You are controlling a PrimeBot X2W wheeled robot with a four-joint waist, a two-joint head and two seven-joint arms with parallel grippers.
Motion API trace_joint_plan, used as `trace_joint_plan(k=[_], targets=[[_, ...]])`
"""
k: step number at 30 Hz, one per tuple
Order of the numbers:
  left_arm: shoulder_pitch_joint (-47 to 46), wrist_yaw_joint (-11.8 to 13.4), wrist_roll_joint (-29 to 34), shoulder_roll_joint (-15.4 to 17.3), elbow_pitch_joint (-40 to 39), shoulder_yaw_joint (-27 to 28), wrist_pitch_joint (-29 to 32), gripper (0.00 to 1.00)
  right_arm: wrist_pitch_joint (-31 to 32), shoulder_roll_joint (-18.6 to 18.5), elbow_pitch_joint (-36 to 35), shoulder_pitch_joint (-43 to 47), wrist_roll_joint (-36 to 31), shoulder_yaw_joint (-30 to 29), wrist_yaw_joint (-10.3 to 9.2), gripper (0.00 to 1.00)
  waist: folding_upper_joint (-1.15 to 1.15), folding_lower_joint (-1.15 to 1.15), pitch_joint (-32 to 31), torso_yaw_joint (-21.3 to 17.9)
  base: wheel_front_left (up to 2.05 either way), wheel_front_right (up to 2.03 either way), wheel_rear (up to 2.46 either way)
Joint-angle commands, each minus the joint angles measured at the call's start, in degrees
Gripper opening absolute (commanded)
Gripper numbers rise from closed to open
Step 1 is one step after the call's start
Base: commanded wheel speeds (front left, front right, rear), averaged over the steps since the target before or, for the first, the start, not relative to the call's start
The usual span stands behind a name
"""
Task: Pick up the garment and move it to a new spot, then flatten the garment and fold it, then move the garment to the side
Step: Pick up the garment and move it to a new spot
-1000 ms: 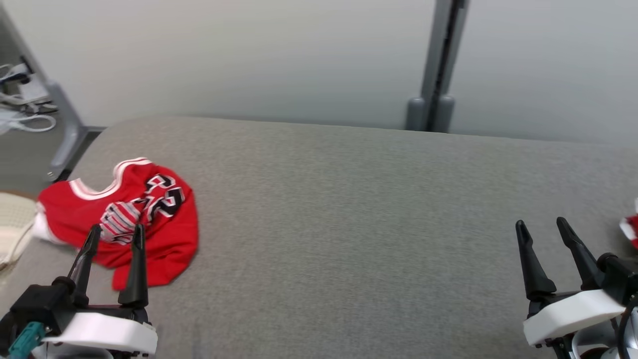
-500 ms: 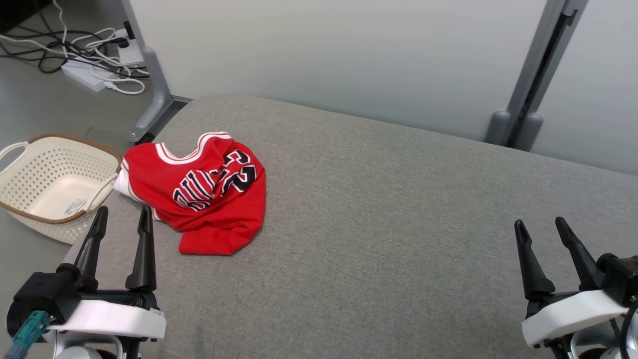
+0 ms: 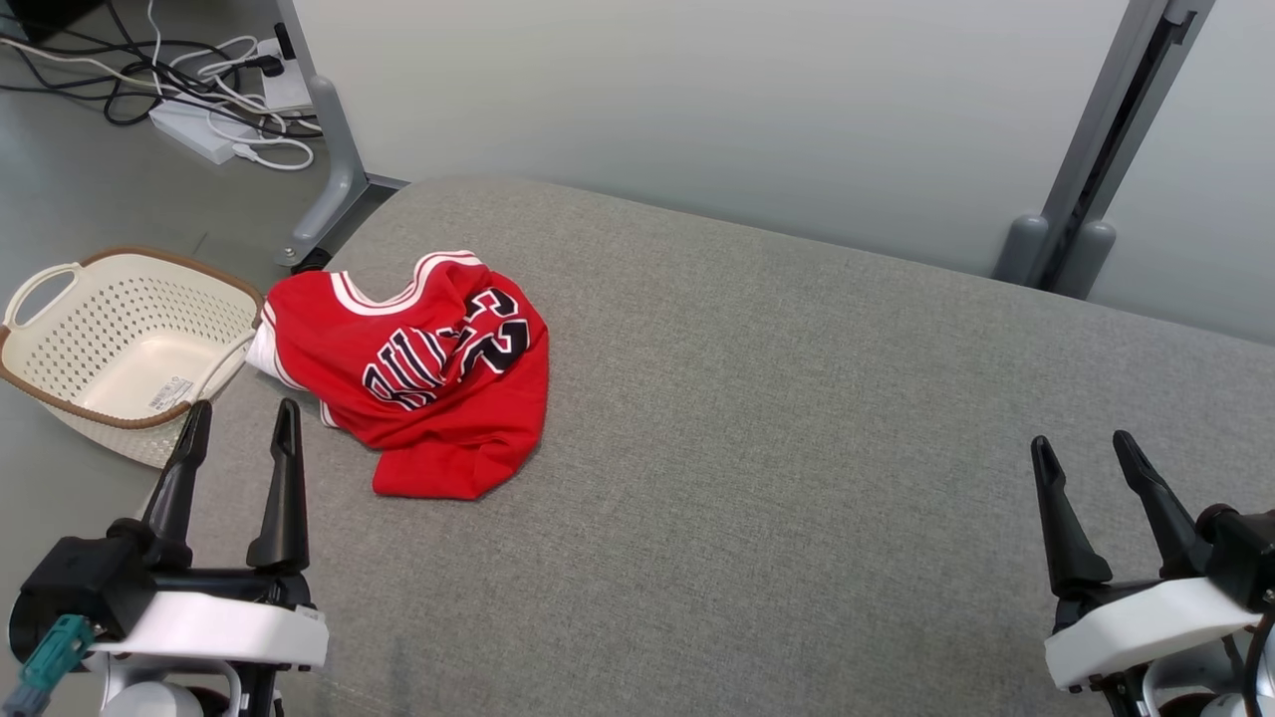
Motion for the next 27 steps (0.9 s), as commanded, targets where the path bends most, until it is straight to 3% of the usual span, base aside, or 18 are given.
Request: trace_joint_plan(k=[1, 9, 14, 21, 27], targets=[[-1.5, -0.5, 0.6, -0.2, 0.1, 0.6, -0.2, 1.00, 0.2, 0.0, -0.5, 0.0, -0.1, -0.1, 0.01, 1.00, 0.00, 0.00, 0.2, -0.1, 0.00, 0.00, 0.00], [-5.0, -1.6, 2.3, -1.8, -0.8, 2.9, -0.2, 1.00, 0.8, -0.8, -2.3, -1.8, -0.6, 0.1, 0.01, 1.00, 0.00, 0.00, 3.1, -1.3, 0.00, 0.00, 0.00], [-14.4, -4.0, 3.0, -3.0, 1.9, 5.6, -0.1, 1.00, 2.6, -2.2, -5.2, -4.7, -1.1, 0.8, 0.01, 1.00, 0.00, 0.00, 9.3, -3.6, 0.00, 0.00, 0.00], [-25.3, -9.3, 2.2, -4.5, 18.6, 5.8, -0.1, 1.00, 3.5, -3.4, -6.6, -8.4, -1.2, 2.0, 0.01, 1.00, 0.00, 0.00, 15.7, -7.1, 0.00, 0.00, 0.00], [-30.7, -11.6, 1.4, -5.9, 35.2, 5.9, -0.1, 1.00, 2.9, -3.7, -6.1, -9.9, -0.8, 2.1, 0.01, 1.00, 0.00, 0.00, 18.3, -8.8, 0.00, 0.00, 0.00]])
